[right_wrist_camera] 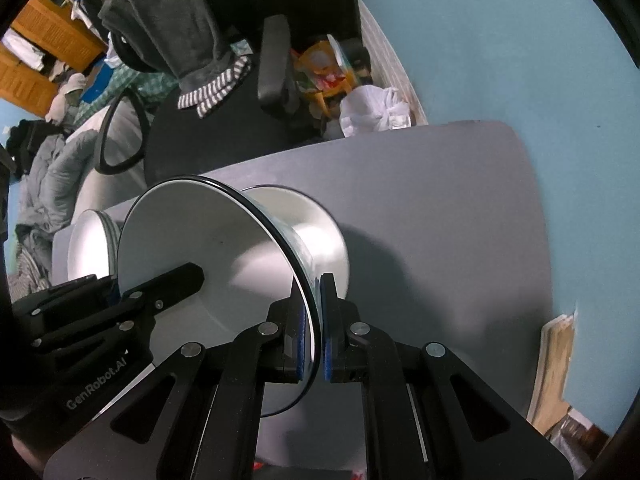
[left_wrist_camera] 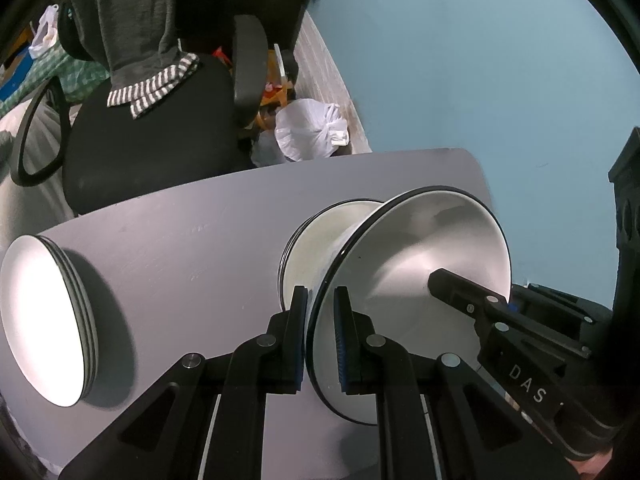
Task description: Organize plates and bowls
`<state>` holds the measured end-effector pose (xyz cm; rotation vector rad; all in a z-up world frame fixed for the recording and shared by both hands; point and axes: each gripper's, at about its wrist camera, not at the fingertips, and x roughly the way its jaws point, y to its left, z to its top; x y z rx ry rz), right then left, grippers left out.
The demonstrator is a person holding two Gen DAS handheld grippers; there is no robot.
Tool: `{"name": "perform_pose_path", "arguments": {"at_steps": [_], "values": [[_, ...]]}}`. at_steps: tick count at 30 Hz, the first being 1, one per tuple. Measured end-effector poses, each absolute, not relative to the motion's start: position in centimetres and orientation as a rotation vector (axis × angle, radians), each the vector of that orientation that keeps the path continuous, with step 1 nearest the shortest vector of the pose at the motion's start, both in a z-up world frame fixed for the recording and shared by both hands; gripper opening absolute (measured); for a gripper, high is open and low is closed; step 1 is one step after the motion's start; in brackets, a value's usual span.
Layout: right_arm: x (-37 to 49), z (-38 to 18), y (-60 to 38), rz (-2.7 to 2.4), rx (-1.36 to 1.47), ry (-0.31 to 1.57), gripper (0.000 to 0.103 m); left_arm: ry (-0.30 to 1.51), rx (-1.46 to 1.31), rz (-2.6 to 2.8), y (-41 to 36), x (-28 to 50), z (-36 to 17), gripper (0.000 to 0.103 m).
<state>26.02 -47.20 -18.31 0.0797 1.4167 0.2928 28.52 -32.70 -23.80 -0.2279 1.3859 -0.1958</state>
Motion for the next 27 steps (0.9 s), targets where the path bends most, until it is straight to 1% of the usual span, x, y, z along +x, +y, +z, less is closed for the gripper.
{"name": "perform_pose_path", "arguments": {"at_steps": [8, 17, 21, 23, 24, 27], "values": [[27.5, -20.0, -47.3, 0.312, 0.096, 1.460, 0.007, 1.426, -0.188, -0.168, -32.9, 29.7, -25.3, 0.012], [28.5, -21.3, -47.6, 0.325, 0.124, 1.513, 0.007, 1.443, -0.171, -0.187, -33.1, 30.0, -25.7, 0.012], [28.6, -21.4, -47.5, 0.325, 0.117, 1.522, 0.010, 1.458, -0.178, -0.190, -33.1, 30.2, -25.8, 0.012], [28.6, -21.4, -47.4, 0.325, 0.111, 1.531, 0.012, 1.469, -0.181, -0.195, -33.1, 30.3, -25.9, 0.016], [28.6, -21.4, -47.3, 0.326, 0.108, 1.536, 0.015, 1.468, -0.181, -0.197, -33.1, 30.3, -25.9, 0.016], [28.6, -21.3, -46.9, 0.324, 0.099, 1.548, 0.021, 1.469, -0.181, -0.198, -33.2, 30.2, -25.9, 0.017]]}}
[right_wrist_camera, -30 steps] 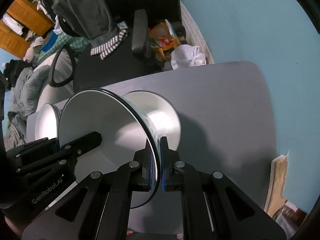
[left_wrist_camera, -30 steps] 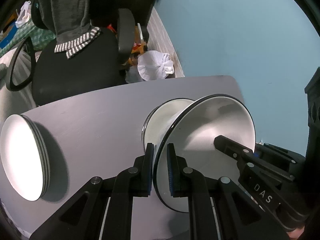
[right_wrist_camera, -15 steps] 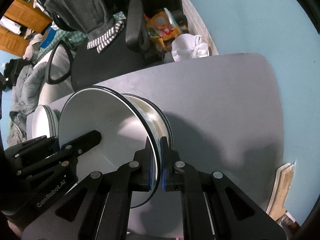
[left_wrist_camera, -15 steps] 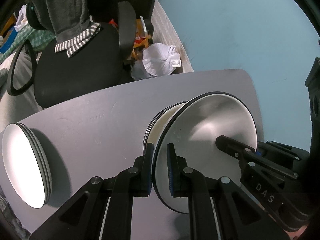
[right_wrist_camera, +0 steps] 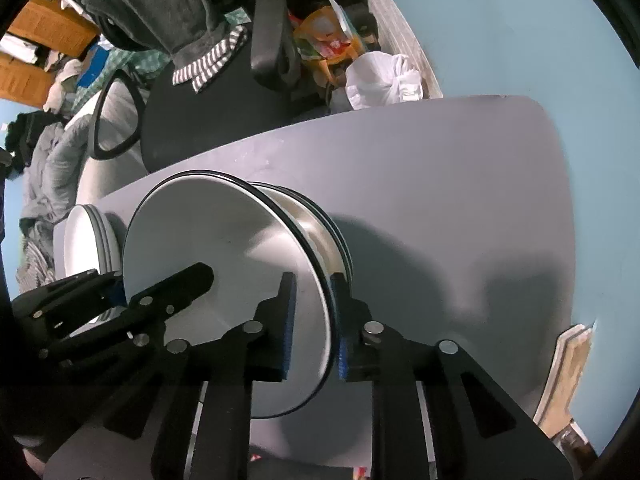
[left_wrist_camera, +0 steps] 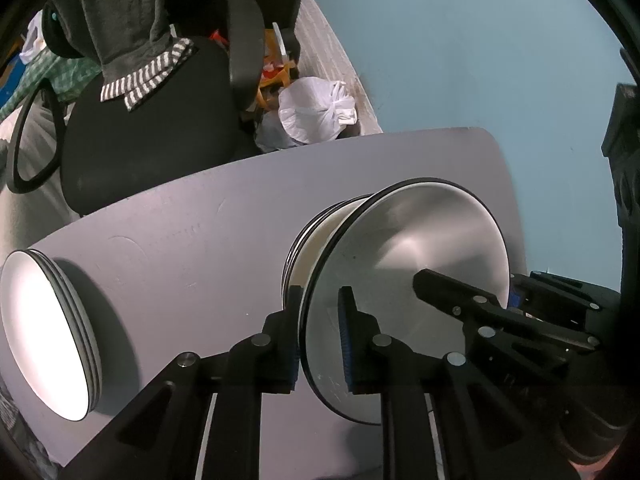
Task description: Organize plates and bowls
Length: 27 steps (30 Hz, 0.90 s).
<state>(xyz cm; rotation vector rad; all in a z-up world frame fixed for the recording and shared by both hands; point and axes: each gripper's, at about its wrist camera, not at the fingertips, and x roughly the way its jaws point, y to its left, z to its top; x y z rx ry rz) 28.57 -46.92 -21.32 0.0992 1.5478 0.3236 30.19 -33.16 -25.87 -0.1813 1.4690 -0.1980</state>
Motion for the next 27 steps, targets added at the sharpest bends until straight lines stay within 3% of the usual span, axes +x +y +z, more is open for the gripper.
{"name": "perform_pose_path", "arguments": {"at_steps": [19, 27], "values": [[28.6, -20.9, -46.9, 0.287, 0.128, 1.561, 0.025, 1.505, -0.093, -0.218, -33.8, 30.3, -25.0, 0.021], [28.6, -20.3, -46.9, 0.279, 0.134, 1.538, 0.028, 1.474, -0.057, -0.208, -33.4, 30.6, -24.3, 0.030]]}}
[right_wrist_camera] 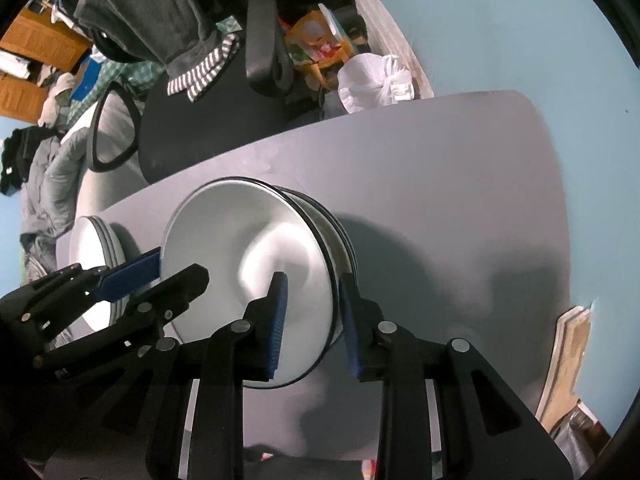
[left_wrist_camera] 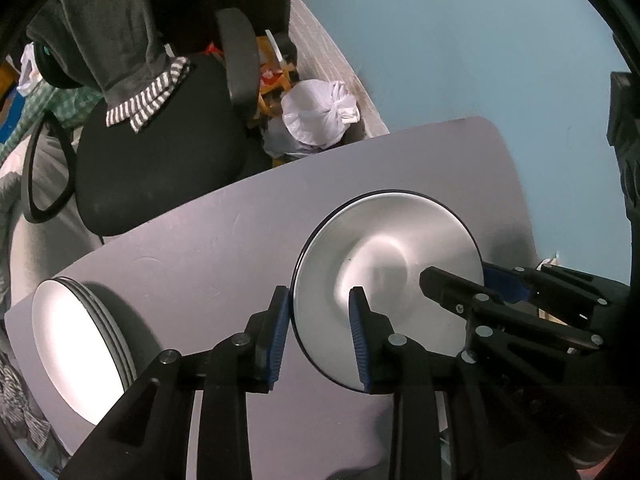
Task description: Organize plates and bowls
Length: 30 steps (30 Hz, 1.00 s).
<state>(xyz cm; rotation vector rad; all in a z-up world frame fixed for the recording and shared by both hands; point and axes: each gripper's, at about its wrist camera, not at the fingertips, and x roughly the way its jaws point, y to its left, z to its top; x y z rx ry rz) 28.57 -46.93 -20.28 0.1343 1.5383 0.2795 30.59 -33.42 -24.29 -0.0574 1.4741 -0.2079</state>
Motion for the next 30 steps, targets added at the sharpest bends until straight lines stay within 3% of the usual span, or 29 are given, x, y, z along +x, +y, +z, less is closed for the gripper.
{"name": "perform_pose_path", "arguments": {"at_steps": [3, 6, 8, 10, 11, 30], "values": [[28.6, -20.2, -46.9, 0.279, 0.135, 1.537, 0.028, 1.466, -0.070, -0.208, -33.0, 30.7, -24.2, 0.034], [28.6, -20.0, -46.9, 0.281, 0.142, 1.529, 0.029, 1.442, -0.073, -0.190, -32.7, 30.5, -23.7, 0.046], [28.5, -19.7, -47.2, 0.269, 0.141, 1.517, 0.037, 1.422, -0.080, -0.165, -32.0, 30.4, -23.3, 0.058], [28.5, -19.0, -47.5, 0.227, 0.105, 1.486, 0.061, 1.403, -0.115, -0.162, -31.2, 30.2, -22.8, 0.068], [28.5, -18.7, -47.7, 0.215, 0.096, 1.469, 0.065, 1.397, -0.126, -0.165, -30.9, 30.0, -22.6, 0.073], [26.3, -11.9, -47.6, 0.223, 0.015, 1.237, 0.069, 1.083, -0.087, -0.172, -27.9, 25.4, -13.6, 0.080]]}}
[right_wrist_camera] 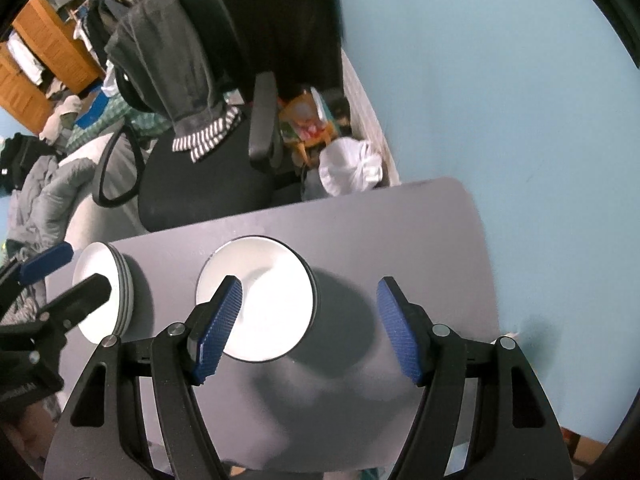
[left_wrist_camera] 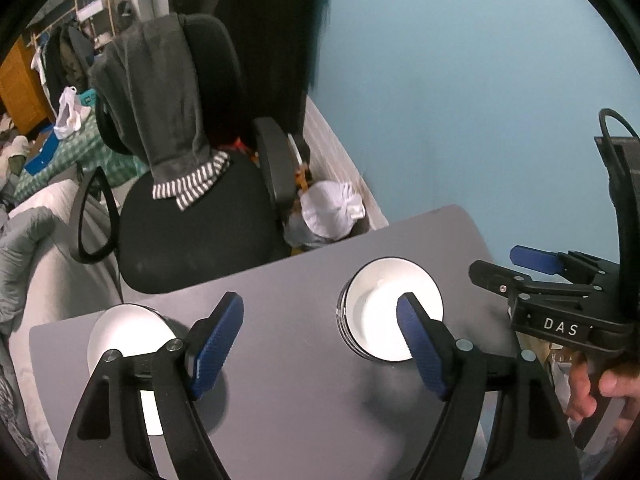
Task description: Organize plates and bowls
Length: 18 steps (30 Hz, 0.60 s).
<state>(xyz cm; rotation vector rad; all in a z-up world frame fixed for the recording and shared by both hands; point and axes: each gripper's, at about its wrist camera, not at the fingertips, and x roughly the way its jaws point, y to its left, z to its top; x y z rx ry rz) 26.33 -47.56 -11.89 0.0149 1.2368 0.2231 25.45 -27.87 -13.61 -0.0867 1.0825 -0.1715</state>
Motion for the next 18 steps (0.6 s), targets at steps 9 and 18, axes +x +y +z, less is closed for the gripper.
{"name": "perform_pose_path", "arguments": {"at_steps": [9, 18], "values": [[25.2, -8.8, -46.8, 0.180, -0.037, 1.123, 0.069, 1.062, -0.044, -0.190, -26.8, 24.3, -12.4, 0.081], [25.1, -8.1, -46.9, 0.144, -0.044, 1.119, 0.069, 1.079, -0.044, -0.237, -27.1, 24.2, -12.4, 0.081]]}}
